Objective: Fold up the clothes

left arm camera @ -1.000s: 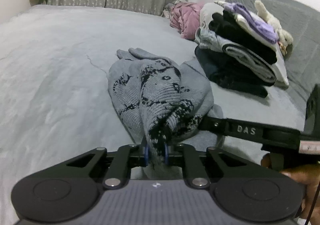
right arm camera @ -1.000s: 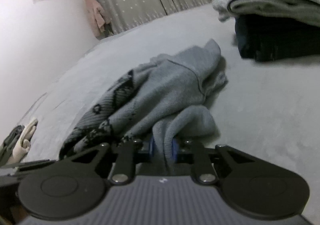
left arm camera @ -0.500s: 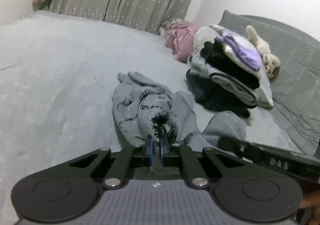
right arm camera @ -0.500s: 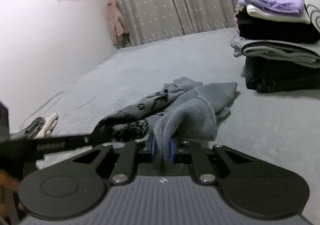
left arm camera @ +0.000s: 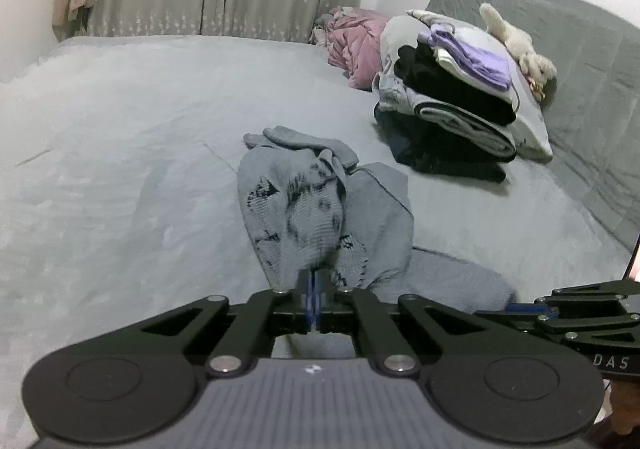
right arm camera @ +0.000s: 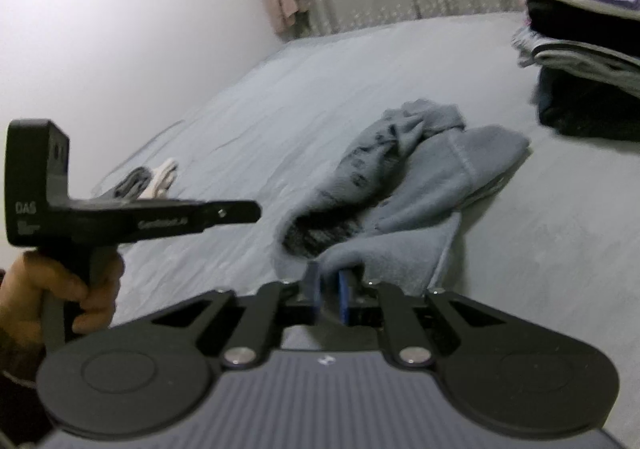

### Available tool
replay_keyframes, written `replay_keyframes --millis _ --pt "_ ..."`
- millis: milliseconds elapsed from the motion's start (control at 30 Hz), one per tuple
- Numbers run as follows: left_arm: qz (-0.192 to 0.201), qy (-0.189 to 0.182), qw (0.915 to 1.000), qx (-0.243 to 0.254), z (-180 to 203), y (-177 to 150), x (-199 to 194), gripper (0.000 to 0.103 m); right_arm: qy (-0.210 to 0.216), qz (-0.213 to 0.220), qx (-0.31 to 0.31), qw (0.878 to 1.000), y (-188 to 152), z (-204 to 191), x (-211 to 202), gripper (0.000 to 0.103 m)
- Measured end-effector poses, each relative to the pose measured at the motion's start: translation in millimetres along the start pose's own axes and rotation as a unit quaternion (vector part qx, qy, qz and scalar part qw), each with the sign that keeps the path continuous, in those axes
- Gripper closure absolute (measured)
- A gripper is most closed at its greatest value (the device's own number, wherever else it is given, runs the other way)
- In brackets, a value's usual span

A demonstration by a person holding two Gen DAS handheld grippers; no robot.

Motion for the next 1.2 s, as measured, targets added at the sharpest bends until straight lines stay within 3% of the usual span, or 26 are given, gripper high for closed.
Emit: replay_keyframes --millis 133,233,267,300,367,500,633,700,833,900,1033,1200 --pt "-0.009 -0.013 0.9999 0.003 -5 -4 5 0.100 0.003 -0.004 0.009 1.000 2 1 9 0.079" --pt "-0.017 -0.039 0.9990 -0.012 -13 -5 12 0.092 -0.004 0.011 0.037 0.999 6 9 13 0.063" --pt "-0.019 -0.043 0.9988 -0.016 -15 -6 15 0.085 -0.008 0.020 0.053 0.998 10 16 15 0.056" --pt "-0.020 -0.043 0.9987 -0.018 -16 -6 17 0.071 -0.012 0.028 0.068 0.997 14 23 18 0.047" --pt "-0.025 -0.039 0.9986 -0.025 -20 -8 25 0.063 -0.024 0.039 0.095 0.994 22 36 27 0.034" --pt "-0.047 -0.041 0.9975 -0.033 -25 -11 39 0.063 -0.024 0.037 0.152 0.987 35 61 46 0.030" --pt "-0.061 -0.040 0.9968 -0.032 -29 -12 48 0.061 0.057 0.079 0.184 0.978 55 74 38 0.021" --pt "-0.064 -0.038 0.9968 -0.029 -31 -12 49 0.056 0.047 0.100 0.180 0.977 61 75 34 0.014" --pt "-0.070 -0.034 0.9965 -0.030 -35 -13 55 0.054 -0.063 0.099 0.189 0.975 75 95 50 0.014" --pt "-0.076 -0.030 0.9961 -0.034 -38 -13 60 0.053 -0.095 0.077 0.195 0.973 77 104 63 0.014" --pt "-0.082 -0.031 0.9952 -0.043 -40 -12 66 0.052 -0.072 0.018 0.221 0.972 71 116 84 0.017" --pt "-0.079 -0.033 0.9951 -0.050 -41 -9 68 0.050 -0.046 -0.039 0.171 0.983 61 99 91 0.030"
Point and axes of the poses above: each gripper's, at about its wrist camera, not at the fingertips, and x roughly the way its jaws point, z to its right, y to its top, the point moved 2 cm from there along x, roughly the way its jaws point, and after that the axes turned 10 degrees about -z, right-handed, at the moved point
